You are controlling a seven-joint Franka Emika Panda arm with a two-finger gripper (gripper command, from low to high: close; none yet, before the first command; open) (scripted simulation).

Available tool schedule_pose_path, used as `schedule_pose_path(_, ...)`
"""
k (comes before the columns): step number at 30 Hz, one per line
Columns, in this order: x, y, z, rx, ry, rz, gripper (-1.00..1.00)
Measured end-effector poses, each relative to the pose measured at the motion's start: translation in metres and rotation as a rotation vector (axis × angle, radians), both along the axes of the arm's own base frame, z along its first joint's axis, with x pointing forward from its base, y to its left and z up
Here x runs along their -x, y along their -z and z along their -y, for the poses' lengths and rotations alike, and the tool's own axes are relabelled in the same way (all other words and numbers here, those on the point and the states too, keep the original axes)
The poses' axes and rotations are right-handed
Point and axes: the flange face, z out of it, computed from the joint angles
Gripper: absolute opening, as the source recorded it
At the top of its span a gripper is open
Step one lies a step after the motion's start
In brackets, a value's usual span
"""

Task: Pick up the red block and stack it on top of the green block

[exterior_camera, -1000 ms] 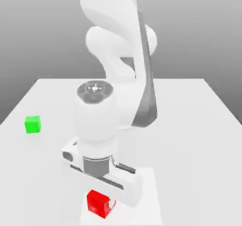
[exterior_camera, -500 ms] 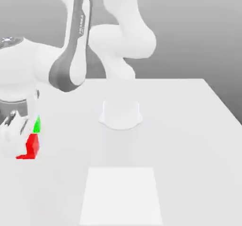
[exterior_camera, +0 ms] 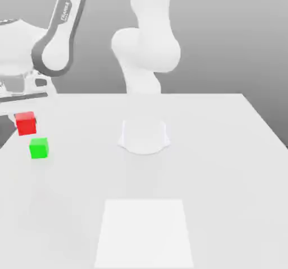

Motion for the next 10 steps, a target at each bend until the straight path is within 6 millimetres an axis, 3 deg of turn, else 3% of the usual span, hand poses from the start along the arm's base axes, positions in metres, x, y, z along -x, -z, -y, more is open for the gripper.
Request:
schedule_pose_path(7, 0.009, 0.056, 0.0, -0.003, 0.056, 0.007, -1.0)
schedule_pose_path(8, 0.009, 0.062, -0.001, -0.002, 0.056, 0.006, 1.0)
schedule_pose_path(10, 0.009, 0.062, -0.001, -0.002, 0.056, 0.006, 1.0)
